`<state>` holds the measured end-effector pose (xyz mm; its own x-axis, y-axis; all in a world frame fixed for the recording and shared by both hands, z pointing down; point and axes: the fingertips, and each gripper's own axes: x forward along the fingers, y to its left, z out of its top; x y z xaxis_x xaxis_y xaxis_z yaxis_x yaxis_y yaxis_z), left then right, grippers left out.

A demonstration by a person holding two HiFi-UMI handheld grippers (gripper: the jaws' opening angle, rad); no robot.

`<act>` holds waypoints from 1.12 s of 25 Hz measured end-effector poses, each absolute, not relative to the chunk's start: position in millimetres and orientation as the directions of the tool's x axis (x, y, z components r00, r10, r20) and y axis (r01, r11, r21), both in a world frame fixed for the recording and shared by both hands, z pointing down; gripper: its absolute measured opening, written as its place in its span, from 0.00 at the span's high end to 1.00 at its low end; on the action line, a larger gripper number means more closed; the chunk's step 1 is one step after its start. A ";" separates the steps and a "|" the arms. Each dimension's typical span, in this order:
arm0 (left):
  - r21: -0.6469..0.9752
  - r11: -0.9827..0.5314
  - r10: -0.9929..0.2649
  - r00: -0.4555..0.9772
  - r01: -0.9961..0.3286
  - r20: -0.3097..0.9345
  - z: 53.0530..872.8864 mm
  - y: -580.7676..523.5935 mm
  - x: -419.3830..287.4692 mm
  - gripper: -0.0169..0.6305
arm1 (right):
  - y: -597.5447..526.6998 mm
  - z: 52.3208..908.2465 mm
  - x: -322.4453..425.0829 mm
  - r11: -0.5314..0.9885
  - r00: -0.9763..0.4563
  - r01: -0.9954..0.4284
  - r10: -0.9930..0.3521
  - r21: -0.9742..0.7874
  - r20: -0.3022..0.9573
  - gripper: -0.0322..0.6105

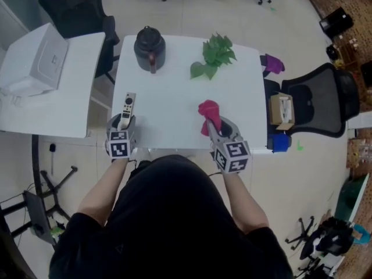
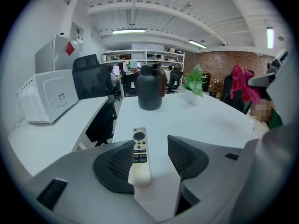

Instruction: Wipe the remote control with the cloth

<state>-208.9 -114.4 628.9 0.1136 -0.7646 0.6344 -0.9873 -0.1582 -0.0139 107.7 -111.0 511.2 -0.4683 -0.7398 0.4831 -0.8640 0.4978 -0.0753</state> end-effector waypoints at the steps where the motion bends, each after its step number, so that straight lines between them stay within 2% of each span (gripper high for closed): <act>1: -0.017 -0.180 -0.767 0.130 -0.983 0.628 622.4 -112.8 -202.9 0.62 | -113.5 525.3 111.7 0.490 -0.444 -0.870 -0.734 -0.053 0.513 0.80; 10: -0.019 -0.335 -0.776 0.264 -0.942 0.572 566.8 -108.7 -148.2 0.62 | -137.7 649.9 137.4 0.497 -0.239 -0.860 -0.595 0.117 0.767 0.80; 15: -0.034 -0.371 -0.785 0.294 -0.928 0.545 546.7 -107.1 -133.6 0.62 | -139.0 691.4 141.3 0.522 -0.179 -0.843 -0.502 0.131 0.846 0.79; 23: -0.052 -0.388 -0.788 0.302 -0.920 0.536 539.5 -105.8 -123.9 0.62 | -141.6 682.2 149.5 0.504 -0.185 -0.856 -0.505 0.115 0.843 0.68; 28: -0.040 -0.403 -0.789 0.325 -0.914 0.522 533.7 -107.8 -118.9 0.62 | -135.2 605.9 139.5 0.476 -0.301 -0.877 -0.654 0.068 0.694 0.64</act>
